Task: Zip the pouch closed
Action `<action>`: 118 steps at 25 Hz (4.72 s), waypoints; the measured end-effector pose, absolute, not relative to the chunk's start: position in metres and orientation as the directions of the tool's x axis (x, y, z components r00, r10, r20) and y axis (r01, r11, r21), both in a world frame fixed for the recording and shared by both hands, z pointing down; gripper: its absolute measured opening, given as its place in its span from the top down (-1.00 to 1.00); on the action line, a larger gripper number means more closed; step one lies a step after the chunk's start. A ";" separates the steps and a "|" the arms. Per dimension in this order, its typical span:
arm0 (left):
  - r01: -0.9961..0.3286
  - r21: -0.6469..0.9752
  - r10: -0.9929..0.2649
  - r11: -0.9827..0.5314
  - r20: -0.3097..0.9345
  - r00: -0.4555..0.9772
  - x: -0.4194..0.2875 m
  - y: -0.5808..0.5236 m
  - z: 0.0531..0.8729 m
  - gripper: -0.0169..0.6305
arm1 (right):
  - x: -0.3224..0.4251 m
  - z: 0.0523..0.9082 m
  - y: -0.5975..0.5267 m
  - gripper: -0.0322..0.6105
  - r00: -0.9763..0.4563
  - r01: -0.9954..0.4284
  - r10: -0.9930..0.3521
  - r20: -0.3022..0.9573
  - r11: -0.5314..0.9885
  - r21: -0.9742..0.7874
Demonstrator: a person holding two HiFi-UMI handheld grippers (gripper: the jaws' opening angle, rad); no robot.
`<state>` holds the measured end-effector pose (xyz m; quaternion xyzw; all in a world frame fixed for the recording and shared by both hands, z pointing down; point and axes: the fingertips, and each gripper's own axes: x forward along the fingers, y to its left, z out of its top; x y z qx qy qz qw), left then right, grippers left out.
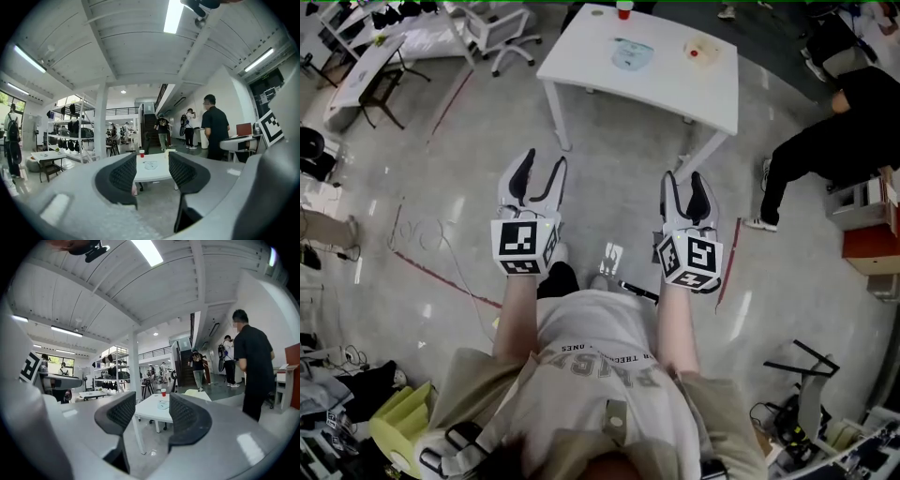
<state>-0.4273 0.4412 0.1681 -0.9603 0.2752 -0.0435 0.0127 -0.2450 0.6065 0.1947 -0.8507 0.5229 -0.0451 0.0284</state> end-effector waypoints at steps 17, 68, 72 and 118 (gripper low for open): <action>-0.464 -0.038 -0.465 -0.885 0.115 0.878 -0.362 0.347 0.187 0.26 | -0.201 0.211 0.527 0.28 0.500 -0.858 -0.861 0.088 -0.507 -0.086; -0.393 0.025 -0.377 -0.919 0.230 0.897 -0.179 0.092 0.248 0.26 | -0.023 0.265 0.289 0.27 0.567 -0.799 -0.793 0.221 -0.595 -0.086; -0.416 0.018 -0.401 -0.909 0.235 0.886 -0.144 0.074 0.246 0.26 | 0.018 0.265 0.266 0.28 0.546 -0.812 -0.808 0.222 -0.575 -0.095; -0.314 0.014 -0.292 -0.949 0.328 0.898 0.061 -0.064 0.281 0.26 | 0.202 0.298 0.154 0.27 0.617 -0.725 -0.733 0.286 -0.671 -0.156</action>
